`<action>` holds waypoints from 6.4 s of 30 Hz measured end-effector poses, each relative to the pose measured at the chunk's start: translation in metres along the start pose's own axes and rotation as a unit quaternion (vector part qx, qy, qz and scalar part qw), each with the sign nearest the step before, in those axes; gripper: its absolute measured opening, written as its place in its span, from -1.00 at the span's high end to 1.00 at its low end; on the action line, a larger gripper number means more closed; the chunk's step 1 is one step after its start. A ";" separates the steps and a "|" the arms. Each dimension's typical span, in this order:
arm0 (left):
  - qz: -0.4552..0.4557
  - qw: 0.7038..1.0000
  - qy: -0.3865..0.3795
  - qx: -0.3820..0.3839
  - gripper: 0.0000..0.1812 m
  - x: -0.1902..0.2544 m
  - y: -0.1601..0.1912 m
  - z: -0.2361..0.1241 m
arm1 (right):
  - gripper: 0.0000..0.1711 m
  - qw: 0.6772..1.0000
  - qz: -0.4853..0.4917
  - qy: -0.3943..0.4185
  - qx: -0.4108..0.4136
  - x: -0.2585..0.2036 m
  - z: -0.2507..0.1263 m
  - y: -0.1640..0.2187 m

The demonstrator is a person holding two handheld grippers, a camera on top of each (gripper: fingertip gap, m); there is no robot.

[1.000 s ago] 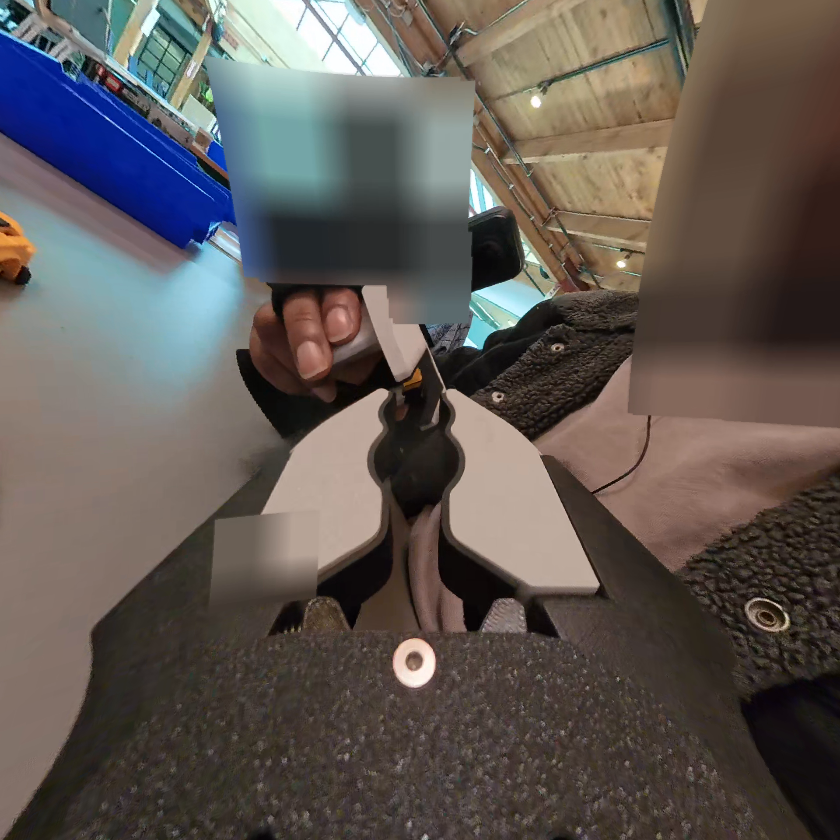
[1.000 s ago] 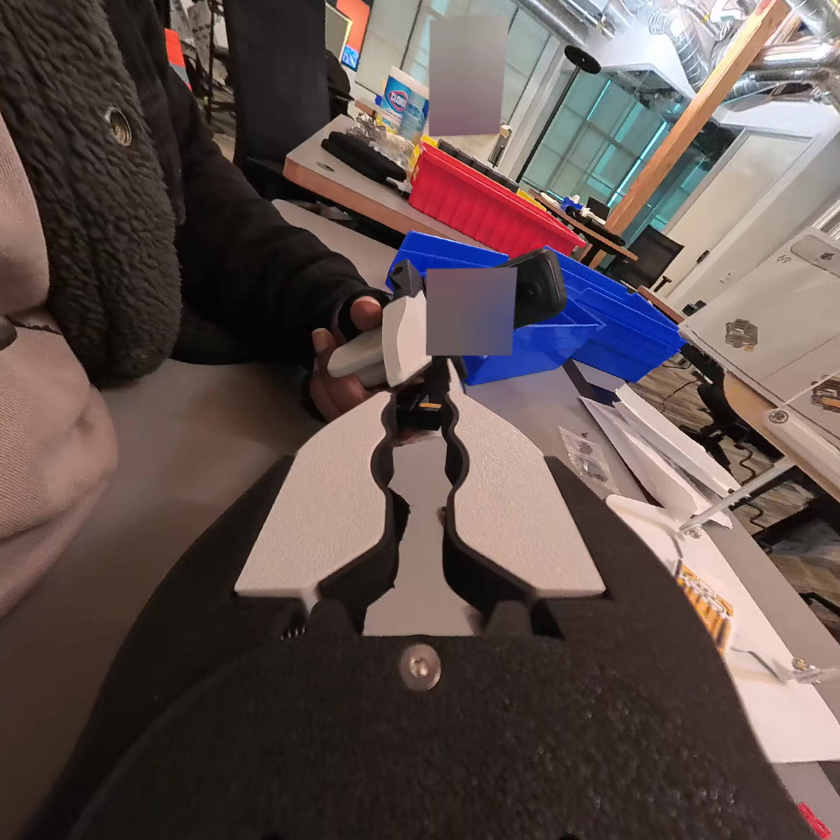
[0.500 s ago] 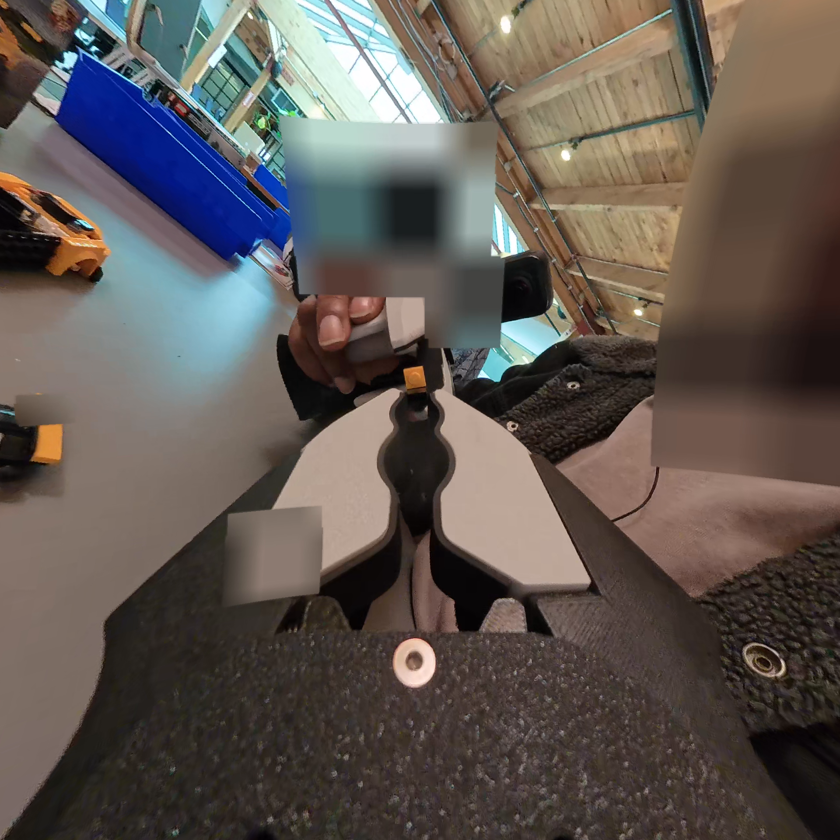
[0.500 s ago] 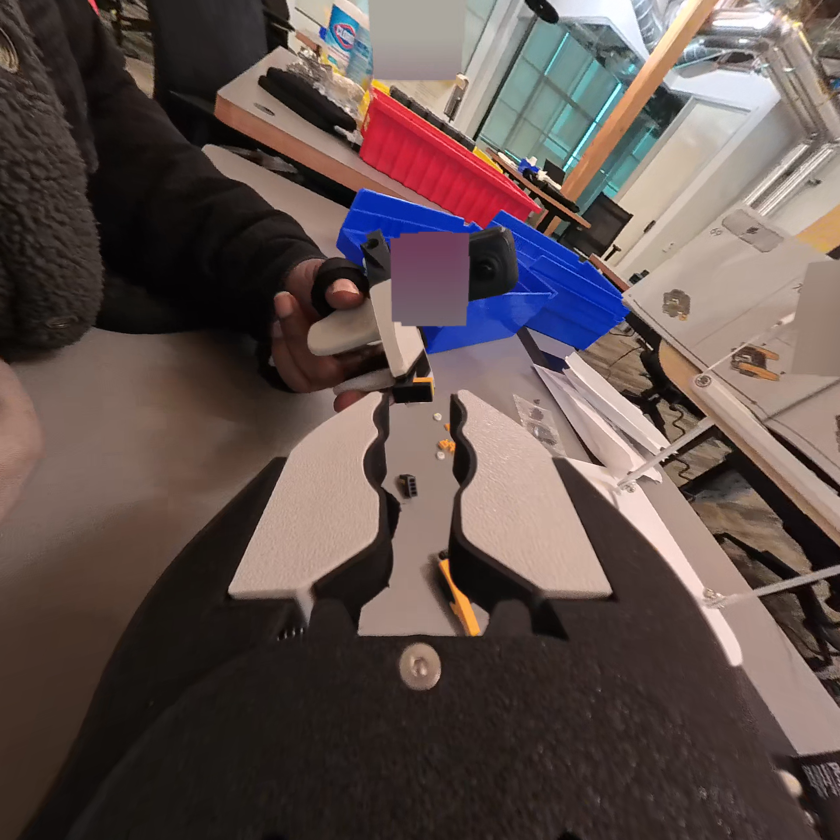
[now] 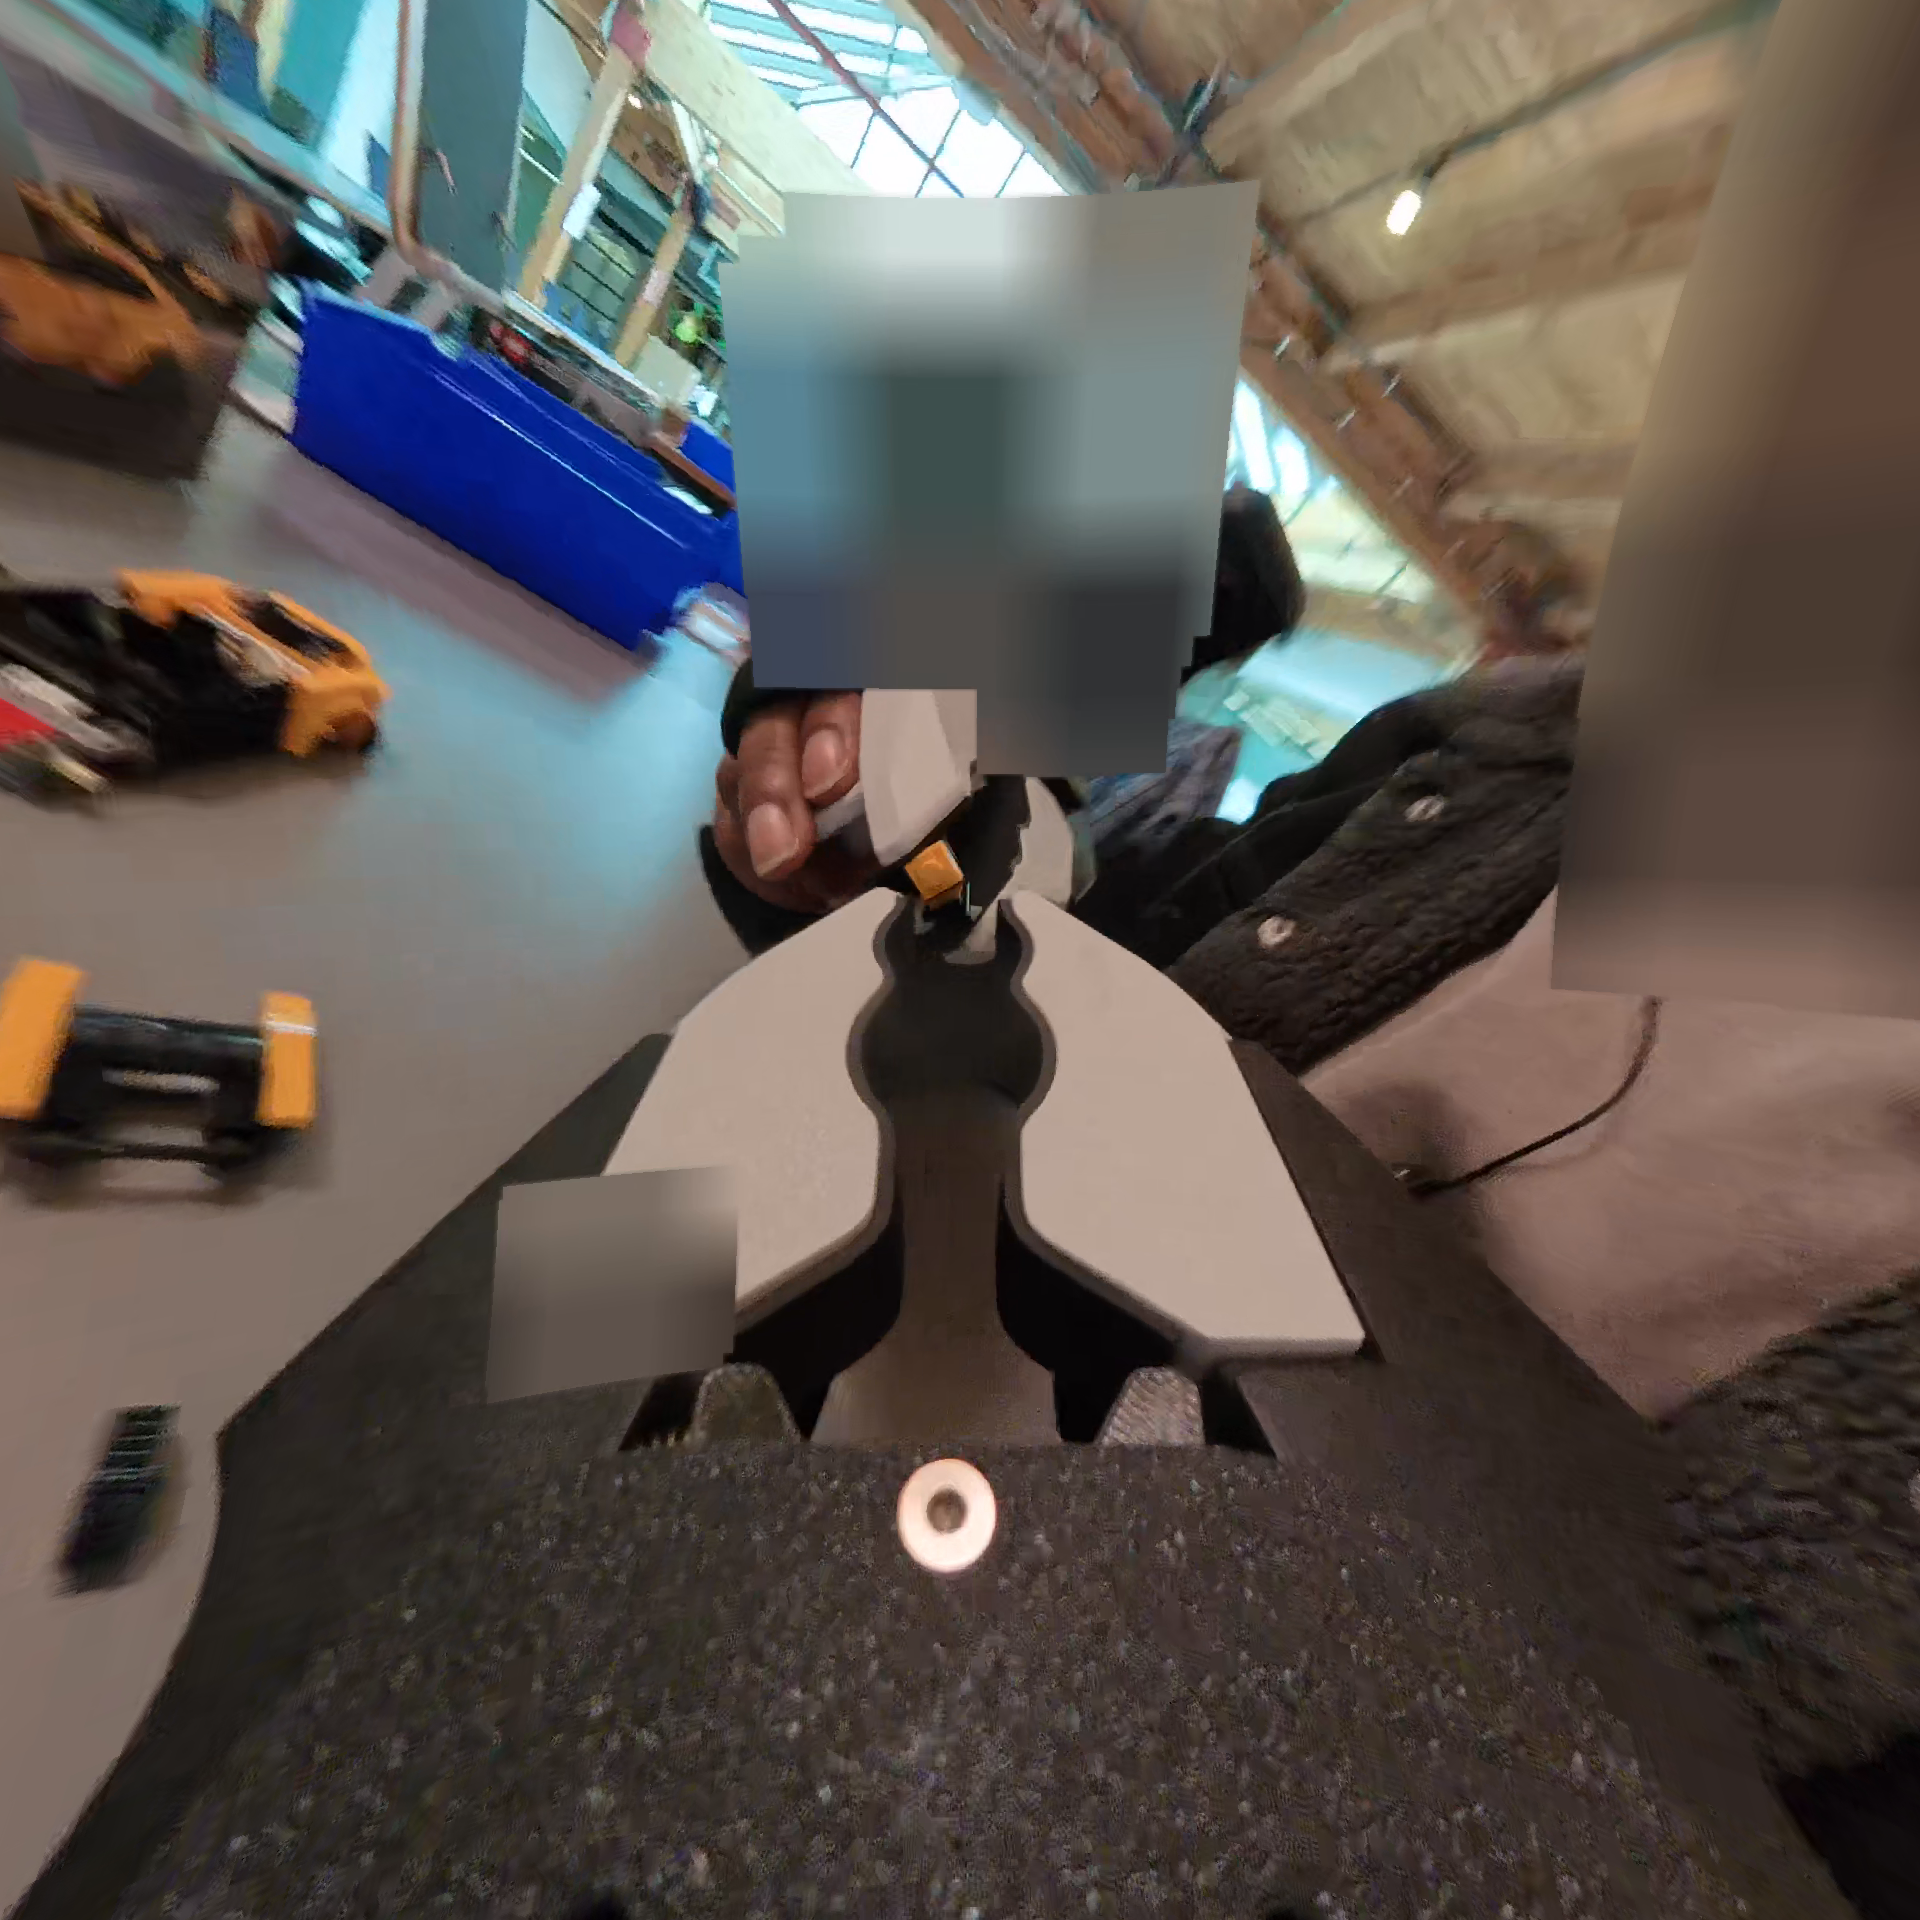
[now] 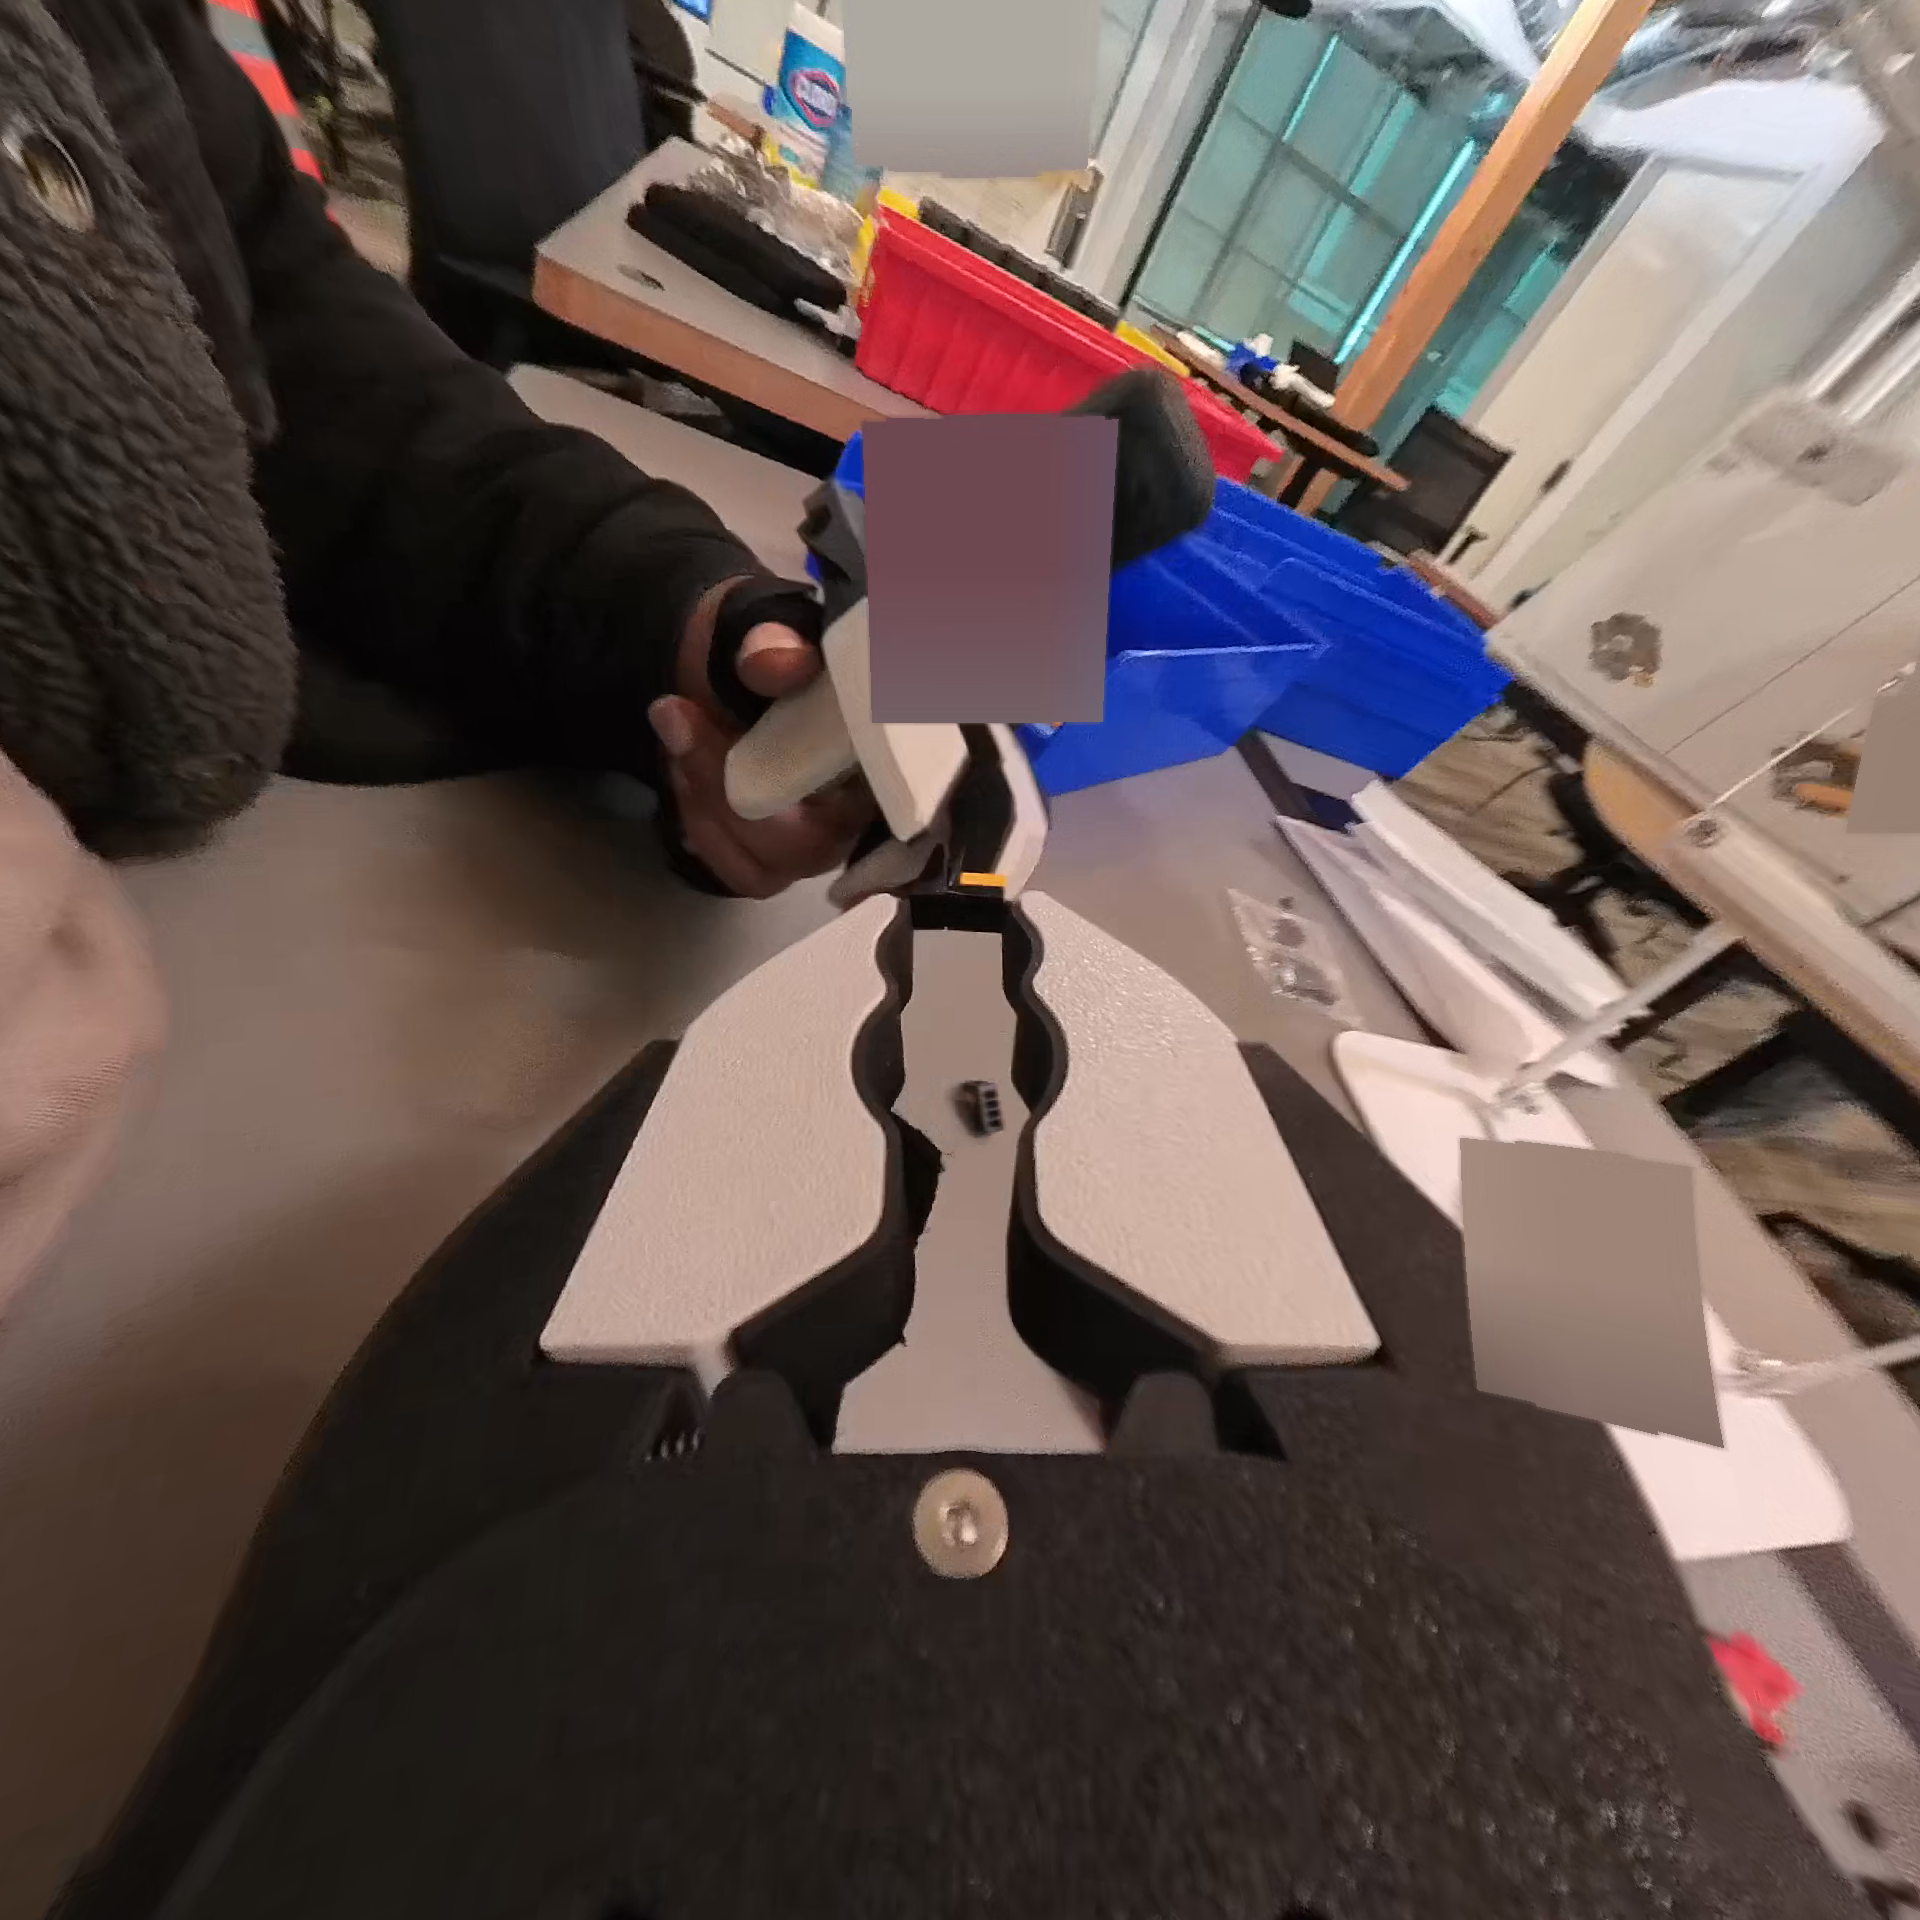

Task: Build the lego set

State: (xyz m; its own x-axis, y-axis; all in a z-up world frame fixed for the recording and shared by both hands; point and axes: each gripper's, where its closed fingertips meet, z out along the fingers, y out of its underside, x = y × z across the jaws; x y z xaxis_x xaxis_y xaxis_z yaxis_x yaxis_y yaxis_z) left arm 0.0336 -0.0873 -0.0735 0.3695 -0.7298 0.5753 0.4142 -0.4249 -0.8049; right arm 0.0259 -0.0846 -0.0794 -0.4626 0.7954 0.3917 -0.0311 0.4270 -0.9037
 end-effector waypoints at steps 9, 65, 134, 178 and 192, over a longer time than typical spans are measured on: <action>0.296 0.943 -0.109 -0.103 0.90 0.001 0.013 -0.001 | 0.81 0.986 0.126 -0.101 0.028 -0.015 -0.002 0.000; 0.009 1.000 -0.022 -0.003 0.83 -0.005 0.004 0.002 | 0.81 0.999 -0.038 0.026 0.019 -0.003 0.002 -0.003; 0.115 0.975 -0.155 -0.108 0.92 -0.044 0.026 -0.010 | 0.91 0.997 0.043 -0.018 -0.062 -0.005 0.014 0.043; 0.068 0.958 -0.250 -0.121 0.92 -0.085 0.026 -0.040 | 0.68 0.918 -0.041 -0.198 -0.340 0.039 0.015 0.145; 0.081 0.957 -0.246 -0.135 0.92 -0.082 0.029 -0.038 | 0.81 0.925 0.116 -0.245 -0.267 0.022 0.018 0.128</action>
State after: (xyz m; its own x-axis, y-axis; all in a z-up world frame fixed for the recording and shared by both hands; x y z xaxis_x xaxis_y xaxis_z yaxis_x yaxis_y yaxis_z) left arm -0.0158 -0.0602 -0.1493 0.7843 -0.4859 0.3856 0.1133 -0.4988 -0.8592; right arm -0.0040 -0.0203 -0.1901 -0.7520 0.6577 -0.0452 0.5004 0.5248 -0.6886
